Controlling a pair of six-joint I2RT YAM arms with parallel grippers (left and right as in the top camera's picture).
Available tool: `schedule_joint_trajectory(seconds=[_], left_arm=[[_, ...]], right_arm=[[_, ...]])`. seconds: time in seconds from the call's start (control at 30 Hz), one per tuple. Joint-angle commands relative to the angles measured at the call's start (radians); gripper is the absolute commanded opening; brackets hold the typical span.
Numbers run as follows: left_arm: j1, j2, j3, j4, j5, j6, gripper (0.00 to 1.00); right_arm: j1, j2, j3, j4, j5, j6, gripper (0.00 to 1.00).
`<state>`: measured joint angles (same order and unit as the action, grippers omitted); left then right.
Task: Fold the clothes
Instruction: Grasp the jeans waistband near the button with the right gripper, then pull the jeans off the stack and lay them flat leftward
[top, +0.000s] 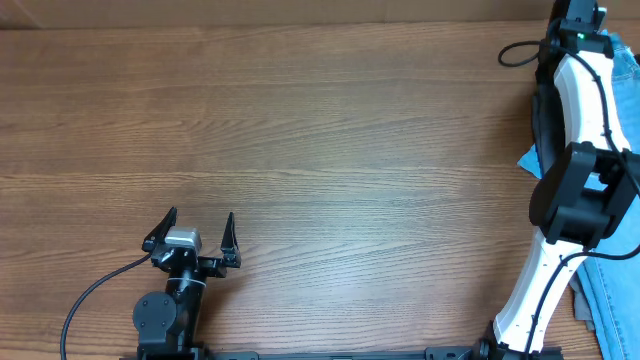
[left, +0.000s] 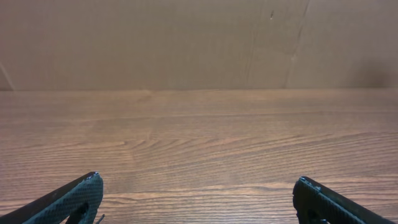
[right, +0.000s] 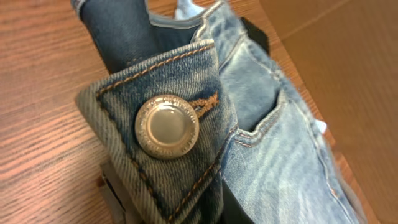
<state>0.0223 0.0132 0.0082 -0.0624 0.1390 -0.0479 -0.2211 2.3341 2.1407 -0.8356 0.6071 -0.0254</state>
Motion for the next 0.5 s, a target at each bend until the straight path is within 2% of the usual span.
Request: schedule_joint_trajectory(seconds=[0.0, 0.23, 0.47], left_arm=[[0.008, -0.009, -0.003, -0.001, 0.008, 0.019, 1.0], [0.008, -0.009, -0.003, -0.001, 0.008, 0.019, 1.0], [0.008, -0.009, -0.003, -0.001, 0.008, 0.019, 1.0]], right_arm=[[0.01, -0.056, 0.076, 0.014, -0.008, 0.052, 0.04], [0.086, -0.168, 0.088, 0.04, -0.266, 0.01, 0.04], [0.259, -0.183, 0.088, 0.177, -0.49, 0.016, 0.04]])
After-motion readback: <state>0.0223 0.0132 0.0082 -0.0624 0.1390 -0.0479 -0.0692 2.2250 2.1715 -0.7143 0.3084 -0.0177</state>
